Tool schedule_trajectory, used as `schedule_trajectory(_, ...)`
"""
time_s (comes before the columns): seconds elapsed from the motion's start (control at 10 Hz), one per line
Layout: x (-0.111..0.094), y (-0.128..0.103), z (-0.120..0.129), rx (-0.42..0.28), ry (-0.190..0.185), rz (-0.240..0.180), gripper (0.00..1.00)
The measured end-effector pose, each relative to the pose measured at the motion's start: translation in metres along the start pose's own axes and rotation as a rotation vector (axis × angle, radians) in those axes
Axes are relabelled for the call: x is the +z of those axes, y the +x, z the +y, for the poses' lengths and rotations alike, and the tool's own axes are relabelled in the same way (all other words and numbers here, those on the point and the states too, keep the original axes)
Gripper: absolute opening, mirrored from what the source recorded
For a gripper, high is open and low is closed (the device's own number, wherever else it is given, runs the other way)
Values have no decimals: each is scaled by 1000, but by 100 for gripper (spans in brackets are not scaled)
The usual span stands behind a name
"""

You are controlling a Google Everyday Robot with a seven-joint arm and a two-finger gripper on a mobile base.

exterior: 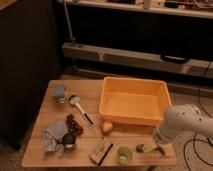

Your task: Place pepper in tray

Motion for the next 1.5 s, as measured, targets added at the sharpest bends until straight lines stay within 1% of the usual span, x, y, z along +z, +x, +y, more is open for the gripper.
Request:
schedule_trajectory(0.1, 0, 0, 0, -3, -1, 0, 69)
schedule_trajectory(0.2, 4, 1, 0, -26, -14, -9, 69)
schedule_trajectory(0.3, 11, 5, -3, -33, -26, -21, 69)
schedule_trajectory(0.5, 26, 2, -2, -58, -55, -45, 69)
schedule_trajectory(0.7, 35, -2, 2, -74, -69, -57, 69)
schedule_trajectory(1.1, 59, -4, 7, -93, -64, -53, 69)
schedule_trajectory(1.3, 63, -3, 7, -95, -54, -52, 69)
schedule_trajectory(1.5, 61, -3, 6, -96, -51, -52, 69)
